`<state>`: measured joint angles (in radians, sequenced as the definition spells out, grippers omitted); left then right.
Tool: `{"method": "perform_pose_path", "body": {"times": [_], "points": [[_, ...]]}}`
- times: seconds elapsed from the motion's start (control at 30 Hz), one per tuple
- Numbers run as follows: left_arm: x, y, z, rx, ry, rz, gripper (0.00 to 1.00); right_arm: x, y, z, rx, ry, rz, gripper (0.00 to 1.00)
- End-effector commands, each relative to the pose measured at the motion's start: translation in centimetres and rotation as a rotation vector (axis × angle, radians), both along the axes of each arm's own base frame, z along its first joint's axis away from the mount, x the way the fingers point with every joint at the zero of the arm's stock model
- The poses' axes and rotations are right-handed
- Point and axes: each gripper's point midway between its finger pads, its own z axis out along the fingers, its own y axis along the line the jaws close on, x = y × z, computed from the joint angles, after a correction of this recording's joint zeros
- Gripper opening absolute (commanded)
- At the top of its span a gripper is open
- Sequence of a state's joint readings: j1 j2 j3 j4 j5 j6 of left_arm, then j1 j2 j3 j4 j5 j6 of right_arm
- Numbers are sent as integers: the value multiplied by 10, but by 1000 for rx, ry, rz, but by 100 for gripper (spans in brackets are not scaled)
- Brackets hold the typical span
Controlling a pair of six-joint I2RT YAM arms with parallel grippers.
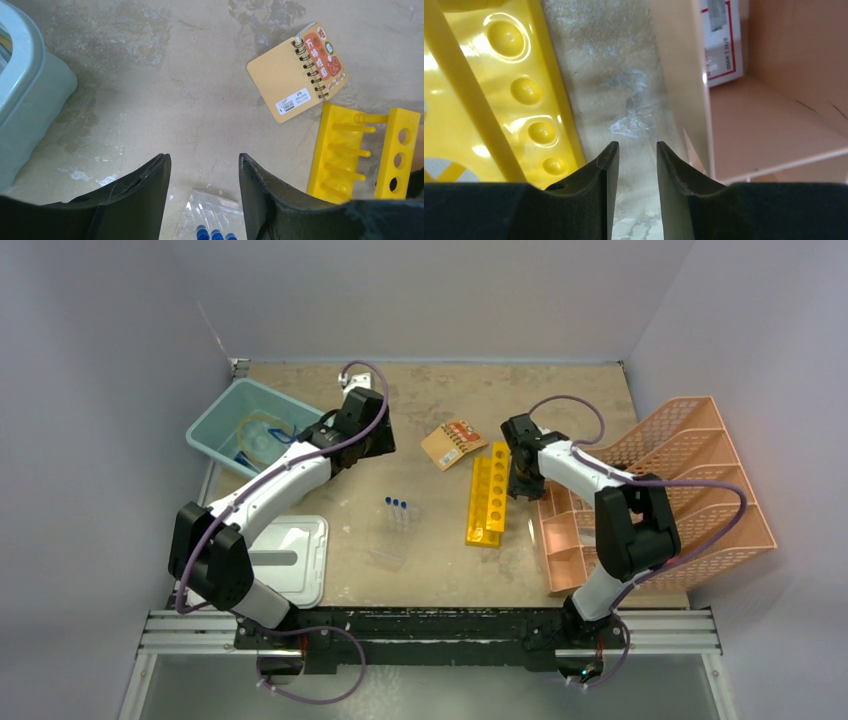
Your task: Organize the chemistry lab equipment
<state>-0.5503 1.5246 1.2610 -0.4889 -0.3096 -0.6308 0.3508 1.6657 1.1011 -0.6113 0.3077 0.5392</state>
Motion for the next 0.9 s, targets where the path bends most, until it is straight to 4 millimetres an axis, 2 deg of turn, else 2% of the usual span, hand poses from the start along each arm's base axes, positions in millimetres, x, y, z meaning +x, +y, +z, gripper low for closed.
{"method": "perform_pose_path", "body": {"times": [0.0,0.2,0.5,0.73,0.87], "points": [[13,-4,31,-19,-78,-11,52,9,5,-8,18,-18,39,37],[12,-3,30,-23,-75,-3,52,5,-1,-15,-15,9,63,42],[13,-8,30,-65,-88,11,52,-14,-6,-29,-26,83,68,47],[13,-8,31,-82,-94,17,51,-32,12,-38,88,138,104,45],[12,-9,30,-96,-92,20,51,-36,11,-41,89,138,103,39]]}}
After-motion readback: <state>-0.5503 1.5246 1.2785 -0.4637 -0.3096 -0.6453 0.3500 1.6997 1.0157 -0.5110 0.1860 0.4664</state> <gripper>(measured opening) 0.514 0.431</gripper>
